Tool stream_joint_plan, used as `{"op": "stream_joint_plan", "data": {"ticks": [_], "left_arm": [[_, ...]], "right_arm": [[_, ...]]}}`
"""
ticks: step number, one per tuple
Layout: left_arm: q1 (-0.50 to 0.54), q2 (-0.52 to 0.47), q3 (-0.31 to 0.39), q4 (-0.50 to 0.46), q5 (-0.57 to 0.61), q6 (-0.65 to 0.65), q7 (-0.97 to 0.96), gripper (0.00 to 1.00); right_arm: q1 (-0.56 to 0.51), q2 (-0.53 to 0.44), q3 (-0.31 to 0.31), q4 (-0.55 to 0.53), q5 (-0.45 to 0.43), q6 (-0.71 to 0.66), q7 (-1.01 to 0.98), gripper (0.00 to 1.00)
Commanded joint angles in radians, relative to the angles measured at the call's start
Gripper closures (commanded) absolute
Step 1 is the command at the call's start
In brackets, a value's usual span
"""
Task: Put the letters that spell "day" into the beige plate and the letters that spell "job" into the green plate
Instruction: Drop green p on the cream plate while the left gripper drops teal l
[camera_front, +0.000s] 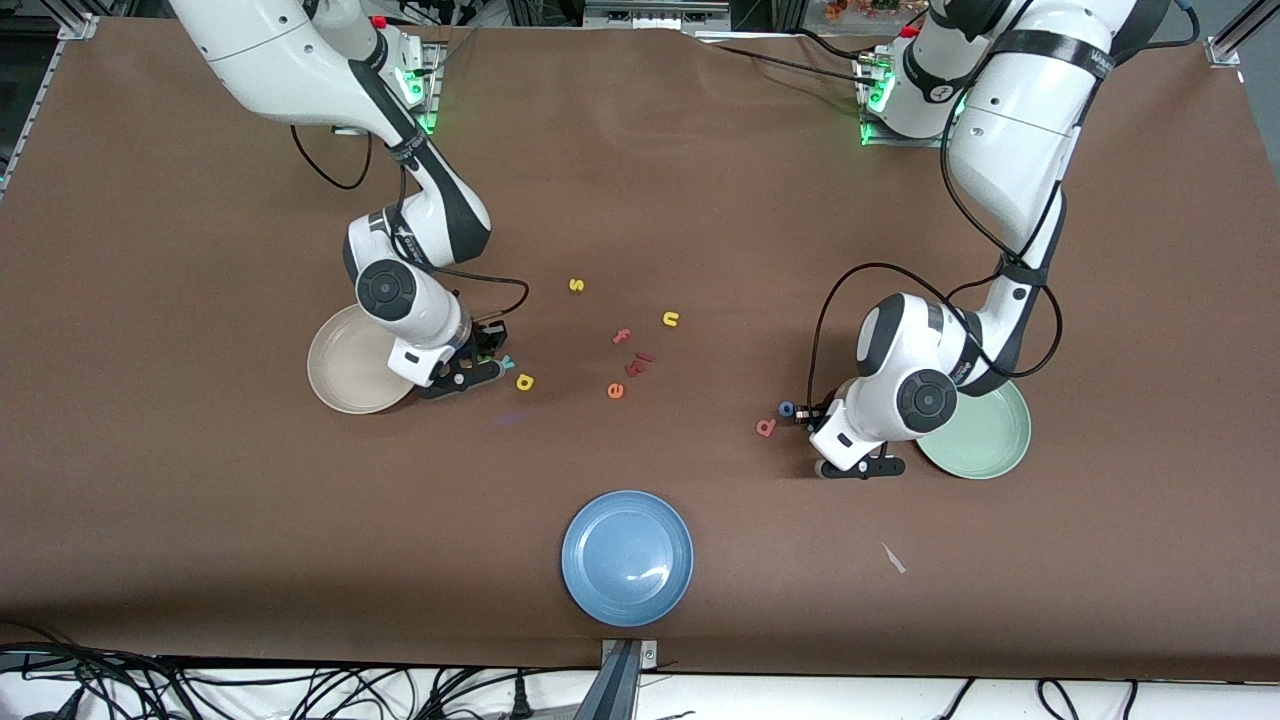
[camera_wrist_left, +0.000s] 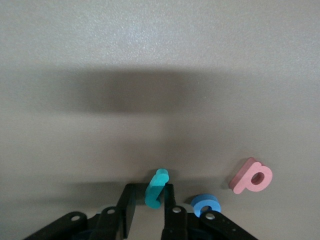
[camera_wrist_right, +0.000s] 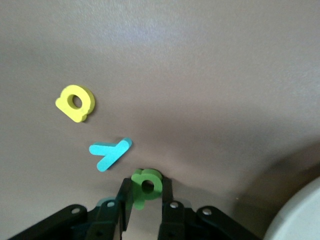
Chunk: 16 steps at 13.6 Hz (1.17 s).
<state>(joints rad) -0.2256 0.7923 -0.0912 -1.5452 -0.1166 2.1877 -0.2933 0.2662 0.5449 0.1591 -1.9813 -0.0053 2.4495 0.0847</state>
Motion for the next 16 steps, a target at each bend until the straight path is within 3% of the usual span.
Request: {"op": "stream_joint_plan", "data": {"ticks": [1, 5, 7, 10, 11, 12, 16], "left_arm": [[-0.011, 0.005, 0.005, 0.001, 0.025, 0.007, -0.029, 0.97], [0.029, -0.063, 0.011, 0.002, 0.025, -0.057, -0.023, 1.0], [0.115, -0.125, 0.01, 0.01, 0.026, -0.205, 0.044, 1.0], [0.259, -0.15, 0.013, 0.01, 0.078, -0.336, 0.199, 1.0], [0.302, -0.145, 0.011, 0.008, 0.125, -0.338, 0.253, 1.0], [0.337, -0.134, 0.011, 0.008, 0.15, -0.336, 0.304, 1.0], [0.413, -0.064, 0.013, 0.01, 0.173, -0.233, 0.396, 1.0]], "right_arm": [[0.001, -0.083, -0.039, 0.016, -0.013, -0.096, -0.002, 0.91], [-0.001, -0.144, -0.166, 0.048, -0.013, -0.283, -0.112, 0.9], [-0.004, -0.135, -0.217, 0.018, -0.013, -0.277, -0.126, 0.9], [-0.008, -0.108, -0.234, -0.069, -0.01, -0.204, -0.126, 0.88], [-0.008, -0.108, -0.234, -0.073, -0.008, -0.202, -0.125, 0.65], [-0.012, -0.106, -0.234, -0.07, -0.005, -0.202, -0.122, 0.01], [-0.002, -0.117, -0.225, 0.01, -0.001, -0.262, -0.112, 0.0]]}}
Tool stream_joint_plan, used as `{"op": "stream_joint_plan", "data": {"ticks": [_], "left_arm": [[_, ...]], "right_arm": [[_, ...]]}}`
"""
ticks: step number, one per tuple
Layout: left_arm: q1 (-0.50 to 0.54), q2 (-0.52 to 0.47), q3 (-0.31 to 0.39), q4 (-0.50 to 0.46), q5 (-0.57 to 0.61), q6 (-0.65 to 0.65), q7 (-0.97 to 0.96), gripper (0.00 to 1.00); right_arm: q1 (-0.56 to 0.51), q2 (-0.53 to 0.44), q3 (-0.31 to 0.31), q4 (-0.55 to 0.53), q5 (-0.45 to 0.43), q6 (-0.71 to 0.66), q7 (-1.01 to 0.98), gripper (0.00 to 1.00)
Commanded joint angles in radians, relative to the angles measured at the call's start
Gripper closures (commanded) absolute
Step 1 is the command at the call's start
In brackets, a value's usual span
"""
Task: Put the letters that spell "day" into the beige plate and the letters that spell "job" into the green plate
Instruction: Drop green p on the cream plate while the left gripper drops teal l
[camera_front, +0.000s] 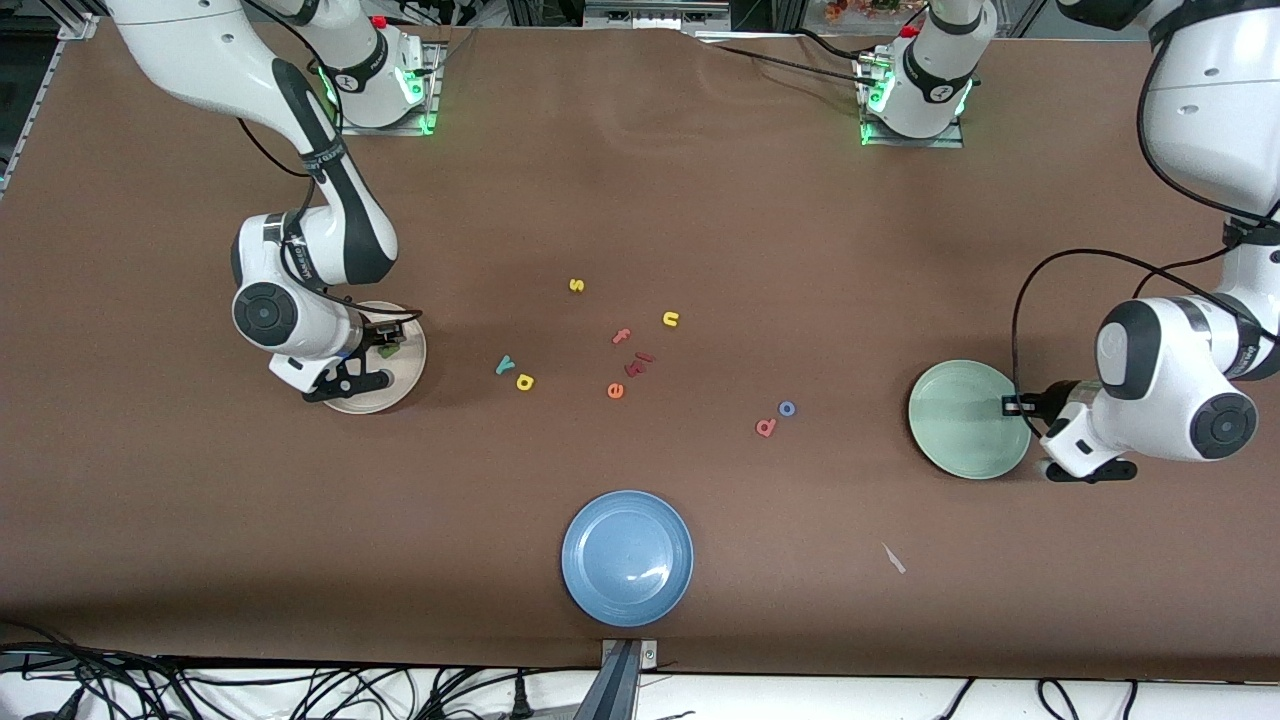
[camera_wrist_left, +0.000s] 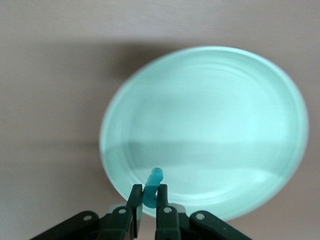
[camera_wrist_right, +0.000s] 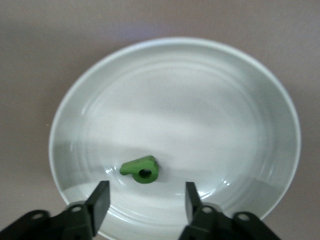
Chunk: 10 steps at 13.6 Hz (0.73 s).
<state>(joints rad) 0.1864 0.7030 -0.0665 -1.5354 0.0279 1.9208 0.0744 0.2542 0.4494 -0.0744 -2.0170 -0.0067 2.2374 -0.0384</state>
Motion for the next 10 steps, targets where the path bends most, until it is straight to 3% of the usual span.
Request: {"op": "stream_joint_plan", "data": {"ticks": [1, 4, 7, 10], "left_arm": [[0.001, 0.032, -0.012, 0.003, 0.027, 0.033, 0.027, 0.91], [-0.005, 0.018, -0.015, 0.012, 0.023, 0.03, 0.012, 0.0], [-0.048, -0.054, -0.041, 0.009, 0.003, 0.012, -0.077, 0.0], [-0.08, -0.056, -0.163, 0.003, -0.019, -0.013, -0.348, 0.02]], "right_arm": [[0.014, -0.018, 0.016, 0.081, 0.007, -0.076, 0.012, 0.0], [0.026, -0.014, 0.091, 0.144, 0.027, -0.084, 0.056, 0.0], [0.071, 0.012, 0.097, 0.161, 0.028, -0.07, 0.431, 0.0], [0.07, 0.072, 0.094, 0.224, 0.027, -0.081, 0.54, 0.0]]}}
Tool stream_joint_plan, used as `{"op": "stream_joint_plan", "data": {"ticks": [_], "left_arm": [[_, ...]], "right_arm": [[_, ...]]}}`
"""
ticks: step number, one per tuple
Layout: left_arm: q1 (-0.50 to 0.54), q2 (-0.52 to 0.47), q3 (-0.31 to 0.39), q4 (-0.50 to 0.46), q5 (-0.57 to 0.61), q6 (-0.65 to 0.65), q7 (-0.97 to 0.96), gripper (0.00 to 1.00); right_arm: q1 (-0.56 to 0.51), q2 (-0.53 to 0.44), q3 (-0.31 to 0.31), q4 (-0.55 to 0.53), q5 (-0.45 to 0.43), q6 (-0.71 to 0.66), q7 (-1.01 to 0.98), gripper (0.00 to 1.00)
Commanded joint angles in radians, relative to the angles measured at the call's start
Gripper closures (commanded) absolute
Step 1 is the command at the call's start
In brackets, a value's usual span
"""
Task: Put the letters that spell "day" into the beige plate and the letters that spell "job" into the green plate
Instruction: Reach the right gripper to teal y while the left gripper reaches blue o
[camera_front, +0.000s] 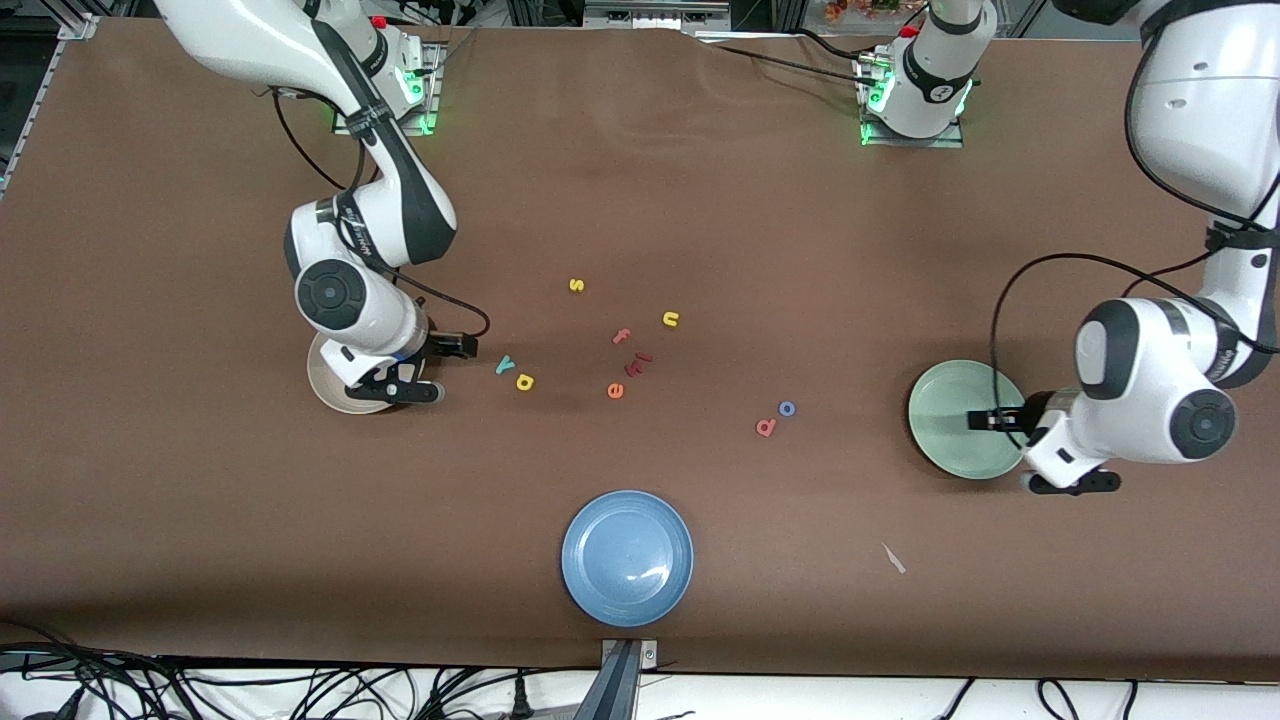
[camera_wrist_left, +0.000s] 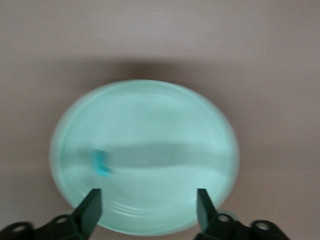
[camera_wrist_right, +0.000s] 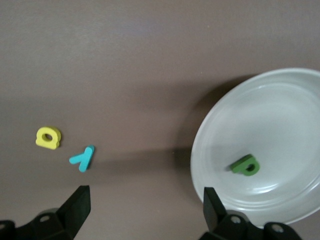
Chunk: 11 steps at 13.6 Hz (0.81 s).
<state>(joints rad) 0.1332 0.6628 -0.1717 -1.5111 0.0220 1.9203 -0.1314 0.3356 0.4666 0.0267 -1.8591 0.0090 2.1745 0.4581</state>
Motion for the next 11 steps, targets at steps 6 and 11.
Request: {"op": "stream_joint_plan", "data": {"ticks": [6, 11], "left_arm": [[-0.182, 0.06, -0.138, -0.058, -0.013, 0.167, -0.493, 0.18], [-0.247, 0.1, -0.135, -0.081, -0.001, 0.289, -0.531, 0.35]], "right_arm": [[-0.014, 0.118, -0.005, 0.087, 0.051, 0.017, 0.3, 0.06], [0.101, 0.158, -0.008, 0.072, 0.045, 0.157, 0.623, 0.14]]}}
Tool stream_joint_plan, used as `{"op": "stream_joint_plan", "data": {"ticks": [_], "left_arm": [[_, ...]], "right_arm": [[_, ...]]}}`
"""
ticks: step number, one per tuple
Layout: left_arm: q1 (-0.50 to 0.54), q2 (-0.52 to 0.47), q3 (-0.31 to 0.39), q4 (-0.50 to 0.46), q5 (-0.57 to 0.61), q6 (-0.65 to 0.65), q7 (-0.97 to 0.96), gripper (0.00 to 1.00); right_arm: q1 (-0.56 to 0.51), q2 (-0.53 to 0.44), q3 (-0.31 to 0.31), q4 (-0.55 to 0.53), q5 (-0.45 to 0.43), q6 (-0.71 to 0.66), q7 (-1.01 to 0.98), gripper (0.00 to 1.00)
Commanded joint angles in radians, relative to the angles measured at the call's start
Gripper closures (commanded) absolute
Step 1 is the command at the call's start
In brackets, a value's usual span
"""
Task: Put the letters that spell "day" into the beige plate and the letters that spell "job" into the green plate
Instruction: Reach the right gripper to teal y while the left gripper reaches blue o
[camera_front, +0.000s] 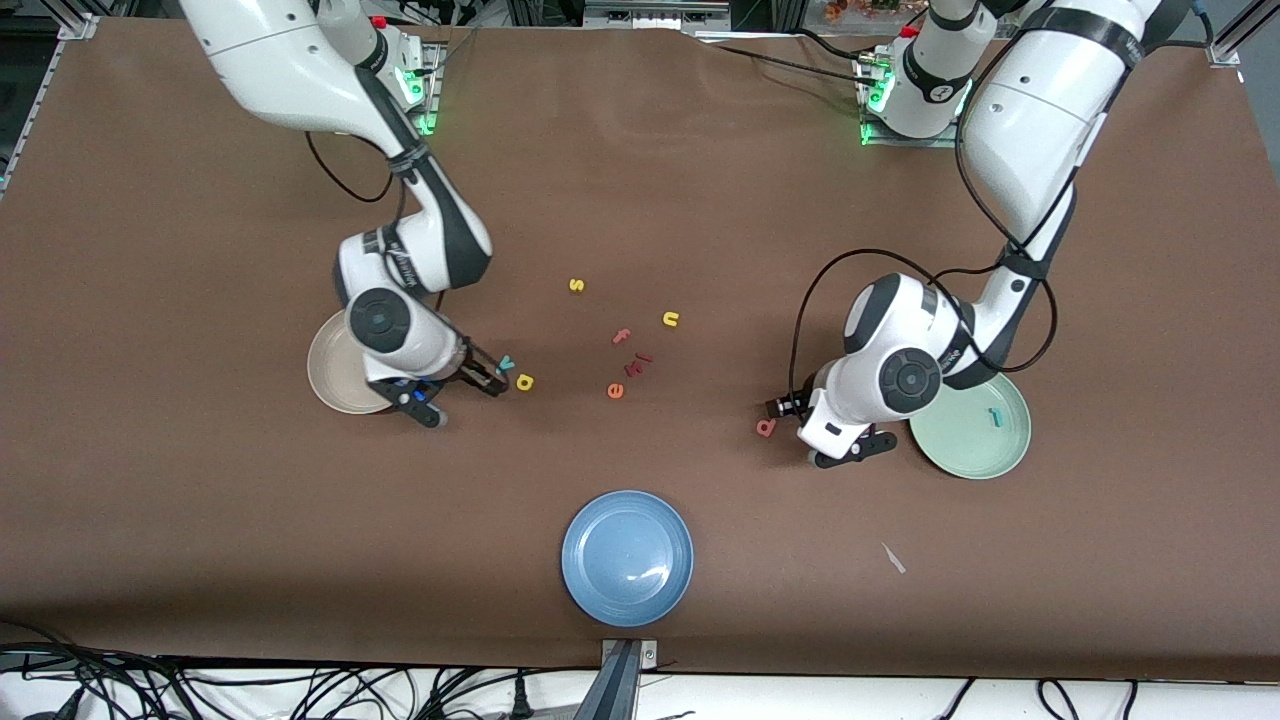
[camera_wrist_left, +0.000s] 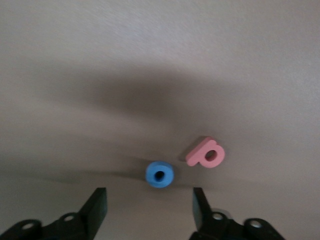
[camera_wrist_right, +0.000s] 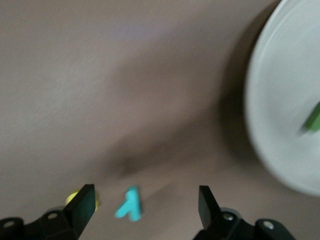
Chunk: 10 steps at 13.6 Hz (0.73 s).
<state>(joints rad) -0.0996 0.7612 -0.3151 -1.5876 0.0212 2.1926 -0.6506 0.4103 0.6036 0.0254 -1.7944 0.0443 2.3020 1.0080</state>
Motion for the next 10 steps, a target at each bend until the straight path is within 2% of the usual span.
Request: {"op": "stream_joint_plan", "data": {"ticks": [1, 2, 4, 10], "left_arm": [[-0.014, 0.006, 0.01, -0.003, 0.002, 0.016, -0.011, 0.4], [-0.015, 0.007, 0.011, -0.003, 0.002, 0.016, -0.011, 0.44], [-0.017, 0.012, 0.011, -0.003, 0.035, 0.016, -0.012, 0.46], [-0.028, 0.041, 0.016, 0.005, 0.065, 0.067, -0.034, 0.48]], "right_arm": [[0.034, 0.022, -0.008, 0.006, 0.006, 0.03, 0.083, 0.18], [0.035, 0.022, -0.009, 0.003, 0.006, 0.03, 0.083, 0.21], [0.036, 0.024, -0.01, -0.01, 0.005, 0.031, 0.084, 0.27], [0.036, 0.027, -0.012, -0.026, 0.008, 0.031, 0.087, 0.32]]}}
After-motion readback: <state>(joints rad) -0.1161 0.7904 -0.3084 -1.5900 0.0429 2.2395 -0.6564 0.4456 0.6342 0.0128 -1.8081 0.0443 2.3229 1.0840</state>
